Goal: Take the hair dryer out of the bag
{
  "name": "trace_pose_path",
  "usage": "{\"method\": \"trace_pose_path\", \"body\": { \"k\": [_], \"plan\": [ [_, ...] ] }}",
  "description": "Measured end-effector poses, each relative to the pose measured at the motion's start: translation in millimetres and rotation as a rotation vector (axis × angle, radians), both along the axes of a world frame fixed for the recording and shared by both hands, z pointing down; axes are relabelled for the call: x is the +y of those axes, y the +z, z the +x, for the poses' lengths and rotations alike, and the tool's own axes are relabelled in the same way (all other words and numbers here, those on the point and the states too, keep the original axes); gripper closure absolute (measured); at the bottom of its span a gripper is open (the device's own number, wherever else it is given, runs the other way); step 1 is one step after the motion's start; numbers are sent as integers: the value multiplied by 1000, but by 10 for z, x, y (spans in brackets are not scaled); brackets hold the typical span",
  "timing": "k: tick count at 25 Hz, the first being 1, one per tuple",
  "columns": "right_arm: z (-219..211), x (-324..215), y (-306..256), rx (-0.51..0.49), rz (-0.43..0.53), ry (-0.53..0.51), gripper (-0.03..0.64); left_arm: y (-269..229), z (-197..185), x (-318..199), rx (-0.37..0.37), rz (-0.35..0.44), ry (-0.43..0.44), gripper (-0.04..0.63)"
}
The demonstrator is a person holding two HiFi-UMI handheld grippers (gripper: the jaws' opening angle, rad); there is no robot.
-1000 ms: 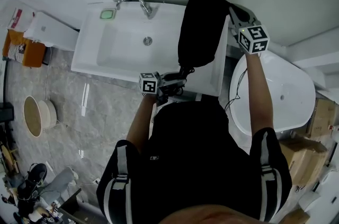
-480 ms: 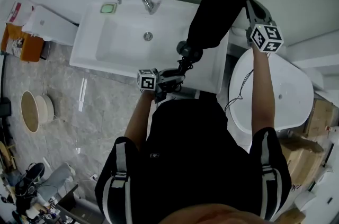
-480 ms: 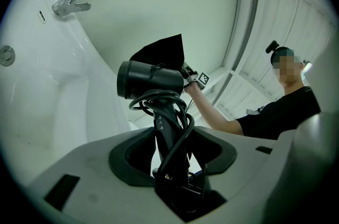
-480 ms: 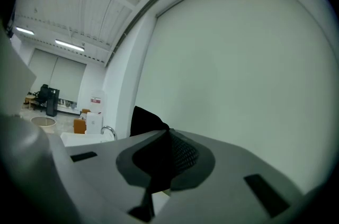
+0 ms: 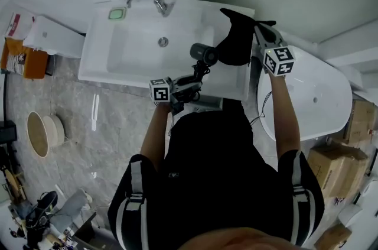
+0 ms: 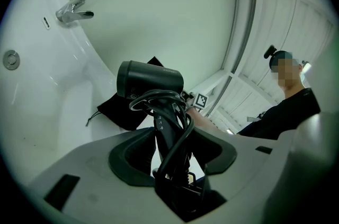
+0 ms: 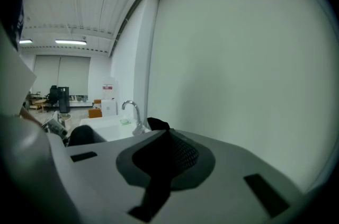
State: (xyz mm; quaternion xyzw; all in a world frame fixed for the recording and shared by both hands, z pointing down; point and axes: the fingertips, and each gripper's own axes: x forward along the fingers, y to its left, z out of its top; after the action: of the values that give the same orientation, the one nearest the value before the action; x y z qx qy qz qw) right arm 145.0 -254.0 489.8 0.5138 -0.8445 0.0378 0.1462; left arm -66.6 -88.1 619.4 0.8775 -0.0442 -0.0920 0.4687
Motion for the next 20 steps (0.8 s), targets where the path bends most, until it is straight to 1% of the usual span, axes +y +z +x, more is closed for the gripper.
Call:
{"method": "trace_pose_path", "body": {
  "k": [4,8,11,15,20],
  "plan": [
    [-352,512,563,-55,-110,-43,552,-75,-51,-37,4,17,-18,399],
    [-606,945,902,-78,-182,-75,552,-148,-50,-75,16,32,-29,399],
    [-698,1163,1065,-60,-214,-103,552,-183,-30,-93,21,35,-31,399],
    [-642,1379,1178,-85,-231,-83,552,-201,57,-81,17,28,-11,399],
    [-686,1546,1241,-75,-242,-85,552,-205,75,-13,19,22,0,399]
  ]
}}
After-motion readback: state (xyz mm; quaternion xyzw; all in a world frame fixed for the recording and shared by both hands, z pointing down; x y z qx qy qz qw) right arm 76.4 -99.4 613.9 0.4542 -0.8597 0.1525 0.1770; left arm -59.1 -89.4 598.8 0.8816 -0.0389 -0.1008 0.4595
